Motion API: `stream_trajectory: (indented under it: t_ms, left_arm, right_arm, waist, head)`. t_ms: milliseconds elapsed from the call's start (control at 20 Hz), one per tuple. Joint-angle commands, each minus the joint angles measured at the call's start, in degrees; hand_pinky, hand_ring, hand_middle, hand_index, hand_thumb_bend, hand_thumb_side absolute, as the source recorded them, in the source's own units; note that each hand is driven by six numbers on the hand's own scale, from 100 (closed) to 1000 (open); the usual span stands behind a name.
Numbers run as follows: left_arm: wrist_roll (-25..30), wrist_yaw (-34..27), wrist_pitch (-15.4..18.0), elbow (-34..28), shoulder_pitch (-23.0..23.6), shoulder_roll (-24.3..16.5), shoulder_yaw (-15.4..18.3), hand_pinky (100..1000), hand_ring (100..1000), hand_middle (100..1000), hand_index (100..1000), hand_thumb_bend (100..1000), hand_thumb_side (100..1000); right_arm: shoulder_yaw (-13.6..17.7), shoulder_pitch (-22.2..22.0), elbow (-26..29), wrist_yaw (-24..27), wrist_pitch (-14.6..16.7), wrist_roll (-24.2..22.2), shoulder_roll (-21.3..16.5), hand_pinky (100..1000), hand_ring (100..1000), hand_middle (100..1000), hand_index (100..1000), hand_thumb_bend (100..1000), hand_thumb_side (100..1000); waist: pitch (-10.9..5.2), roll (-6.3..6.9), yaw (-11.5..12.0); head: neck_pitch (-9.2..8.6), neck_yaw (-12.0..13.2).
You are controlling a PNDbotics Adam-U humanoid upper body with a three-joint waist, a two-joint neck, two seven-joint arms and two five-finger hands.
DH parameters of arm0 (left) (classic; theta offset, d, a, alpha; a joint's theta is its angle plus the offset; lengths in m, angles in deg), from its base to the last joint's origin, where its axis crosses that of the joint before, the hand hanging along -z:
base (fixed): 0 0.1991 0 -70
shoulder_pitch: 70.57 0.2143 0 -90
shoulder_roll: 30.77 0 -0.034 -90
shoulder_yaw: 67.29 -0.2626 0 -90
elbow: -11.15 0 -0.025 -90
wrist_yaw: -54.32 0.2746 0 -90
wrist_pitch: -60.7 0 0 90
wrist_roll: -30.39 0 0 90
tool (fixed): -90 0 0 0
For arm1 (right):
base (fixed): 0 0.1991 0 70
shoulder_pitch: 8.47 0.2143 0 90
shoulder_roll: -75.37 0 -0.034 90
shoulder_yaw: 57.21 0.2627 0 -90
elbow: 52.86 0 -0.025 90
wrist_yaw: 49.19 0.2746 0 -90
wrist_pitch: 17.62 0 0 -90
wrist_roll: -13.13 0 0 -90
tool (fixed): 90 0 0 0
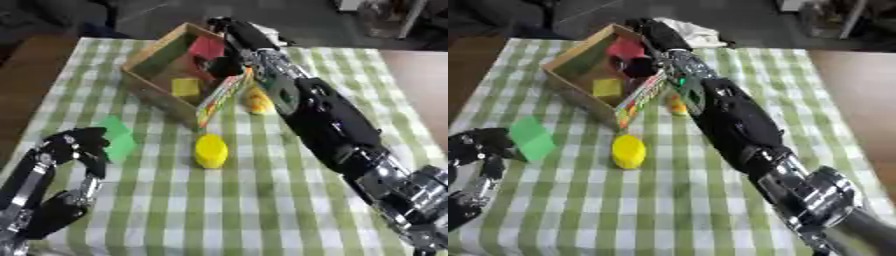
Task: Pick up objects on the table and place them in the box.
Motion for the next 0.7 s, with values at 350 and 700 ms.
stream_trajectory:
  t_ms: [350,700]
  left_arm:
    - [-0.21,0.44,-0.07,-0.72,0.00,-0.71,0.72,507,614,634,833,100,596]
    - [-0.40,0.79,-0.03,-0.57,0.62,-0.90,0.88,507,614,635,833,100,597]
  right_arm:
    - [0.02,-1.58,0.75,3.33,1.82,-4.81,-5.10,834,842,866,982,300,380]
    - [0.70,-3.15,-3.22,3.17,5.99,-11.66,-7.74,844,862,878,984,342,435]
  waist:
    - [-1.47,0.11,-2.27]
    - [-2.04,0.06,-4.07]
  head:
    - [0.26,0.69]
    - [0.26,1.36]
